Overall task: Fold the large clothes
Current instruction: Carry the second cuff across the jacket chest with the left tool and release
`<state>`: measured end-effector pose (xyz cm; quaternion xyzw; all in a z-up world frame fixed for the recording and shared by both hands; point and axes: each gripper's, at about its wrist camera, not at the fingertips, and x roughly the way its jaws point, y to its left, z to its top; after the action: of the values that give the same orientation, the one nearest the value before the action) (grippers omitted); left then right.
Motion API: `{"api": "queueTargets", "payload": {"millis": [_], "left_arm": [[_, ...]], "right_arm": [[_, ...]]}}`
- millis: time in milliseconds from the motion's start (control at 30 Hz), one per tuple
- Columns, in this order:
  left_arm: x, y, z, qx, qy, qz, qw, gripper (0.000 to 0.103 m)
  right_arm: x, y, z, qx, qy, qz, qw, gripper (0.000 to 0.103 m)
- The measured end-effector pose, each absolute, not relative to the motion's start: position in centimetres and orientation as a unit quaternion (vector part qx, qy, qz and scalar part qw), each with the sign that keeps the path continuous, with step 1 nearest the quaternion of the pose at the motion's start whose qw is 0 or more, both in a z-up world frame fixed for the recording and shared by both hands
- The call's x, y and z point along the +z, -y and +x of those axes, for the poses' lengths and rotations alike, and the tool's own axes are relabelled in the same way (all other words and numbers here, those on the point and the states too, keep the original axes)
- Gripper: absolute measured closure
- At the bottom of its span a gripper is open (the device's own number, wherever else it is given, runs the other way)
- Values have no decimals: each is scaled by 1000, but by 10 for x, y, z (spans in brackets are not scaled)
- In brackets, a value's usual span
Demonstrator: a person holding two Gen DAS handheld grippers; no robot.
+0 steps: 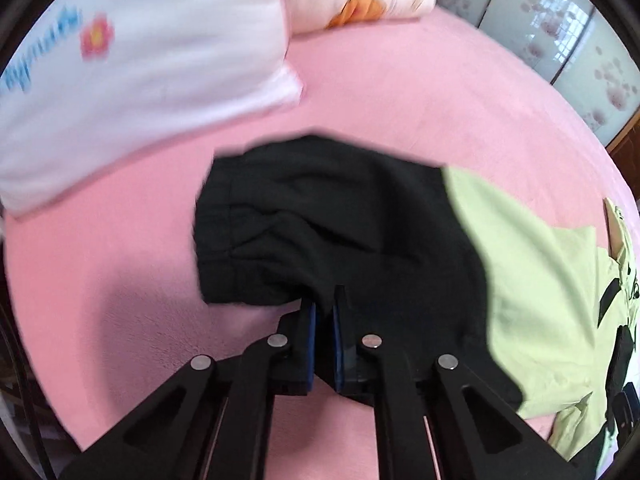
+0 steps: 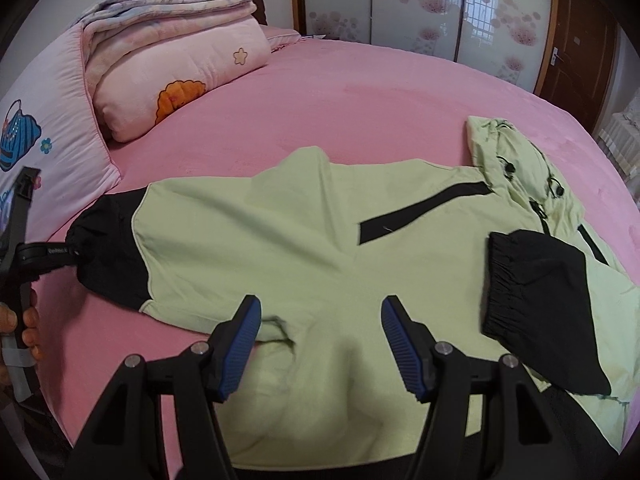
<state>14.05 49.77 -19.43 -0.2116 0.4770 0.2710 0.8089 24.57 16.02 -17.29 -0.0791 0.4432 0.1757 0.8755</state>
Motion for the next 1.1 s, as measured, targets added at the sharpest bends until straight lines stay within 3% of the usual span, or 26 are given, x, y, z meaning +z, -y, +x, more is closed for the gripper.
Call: {"api": "queueTargets", "payload": {"millis": [167, 400, 567, 700, 800, 900, 967, 1100], "left_arm": [[-126, -434, 147, 218, -427, -171, 861, 99], [-55, -271, 174, 52, -388, -103, 914, 99], [-80, -162, 196, -38, -410, -81, 907, 98], [-131, -93, 212, -59, -438, -48, 896, 96], [-165, -58, 216, -61, -457, 2, 887, 85], [-185, -40, 215, -81, -484, 6, 871, 63], [-188, -44, 209, -86, -490, 2, 867, 42], [-173, -47, 188, -92, -475, 2, 875, 41]], "right_arm": [[-164, -120, 239, 157, -438, -54, 884, 40], [-153, -42, 224, 116, -434, 1, 893, 40], [-153, 20, 215, 72, -432, 28, 899, 40], [-167, 63, 213, 35, -447, 43, 893, 40], [-178, 88, 212, 16, -458, 61, 887, 40], [-185, 103, 212, 11, -463, 77, 883, 40], [-187, 109, 213, 14, -464, 86, 882, 40], [-188, 109, 217, 37, -462, 102, 880, 40]]}}
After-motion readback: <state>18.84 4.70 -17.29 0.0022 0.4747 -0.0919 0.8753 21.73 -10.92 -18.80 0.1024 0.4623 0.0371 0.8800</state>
